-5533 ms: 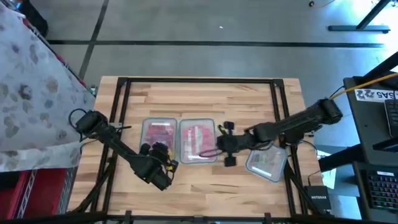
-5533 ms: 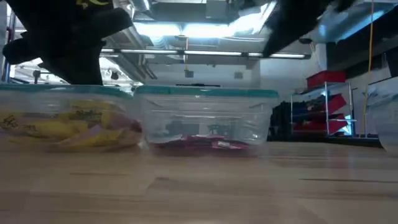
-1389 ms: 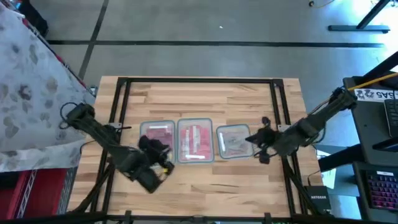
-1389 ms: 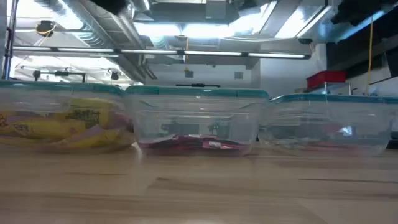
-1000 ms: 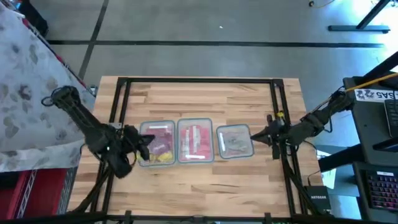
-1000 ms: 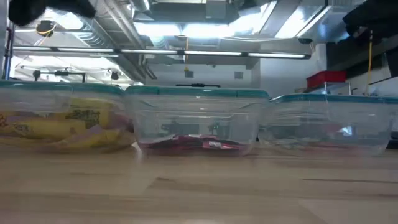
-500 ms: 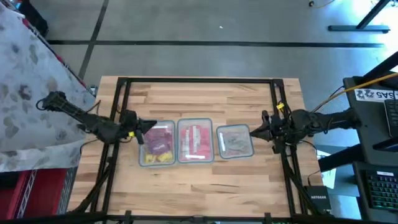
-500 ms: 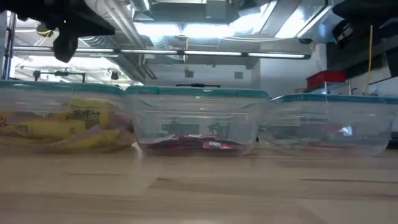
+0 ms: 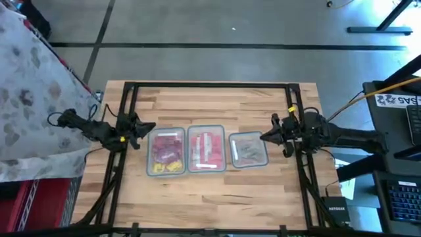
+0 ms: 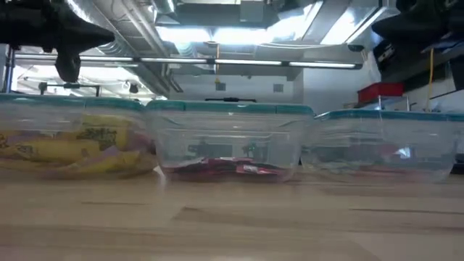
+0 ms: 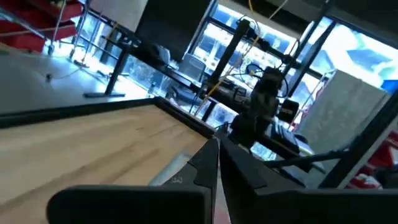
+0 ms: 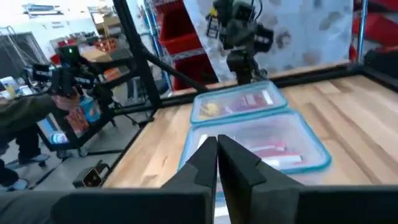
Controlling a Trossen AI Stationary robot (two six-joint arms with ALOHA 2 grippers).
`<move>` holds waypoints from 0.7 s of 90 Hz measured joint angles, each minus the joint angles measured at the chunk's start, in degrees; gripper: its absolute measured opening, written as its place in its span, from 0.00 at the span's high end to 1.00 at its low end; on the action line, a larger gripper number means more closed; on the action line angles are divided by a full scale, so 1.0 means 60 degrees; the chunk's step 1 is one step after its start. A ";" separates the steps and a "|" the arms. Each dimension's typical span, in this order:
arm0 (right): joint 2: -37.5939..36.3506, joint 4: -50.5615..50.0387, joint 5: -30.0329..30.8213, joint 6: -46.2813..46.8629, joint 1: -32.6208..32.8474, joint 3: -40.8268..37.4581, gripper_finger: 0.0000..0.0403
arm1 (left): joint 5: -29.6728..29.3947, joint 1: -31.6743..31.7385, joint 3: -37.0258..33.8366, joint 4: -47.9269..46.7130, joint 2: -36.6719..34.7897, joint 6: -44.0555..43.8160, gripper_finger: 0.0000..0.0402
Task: Sort candy
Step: Return to Home Position
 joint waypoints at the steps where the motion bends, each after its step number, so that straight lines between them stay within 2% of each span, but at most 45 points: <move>1: -0.0029 0.0005 -0.0005 -0.0011 -0.0054 -0.0026 1.00 | -0.0003 0.0008 0.0000 -0.0039 -0.0005 -0.0056 1.00; 18: -0.0682 0.0550 -0.0011 -0.0496 -0.0413 -0.0694 1.00 | -0.0029 0.0012 0.0000 -0.0536 0.0011 -0.0007 1.00; 33: -0.1788 0.0890 0.0514 -0.0486 -0.0413 -0.1277 1.00 | -0.0023 0.0012 0.0001 -0.0590 0.0018 0.0761 1.00; 45: -0.2788 0.0903 0.1296 -0.0547 -0.0410 -0.1704 1.00 | -0.0084 0.0012 0.0007 -0.0815 0.0022 0.0807 1.00; 63: -0.2496 0.0439 0.1780 -0.0170 -0.0409 -0.2116 1.00 | -0.0410 0.0012 0.0007 -0.1461 0.0040 0.0232 1.00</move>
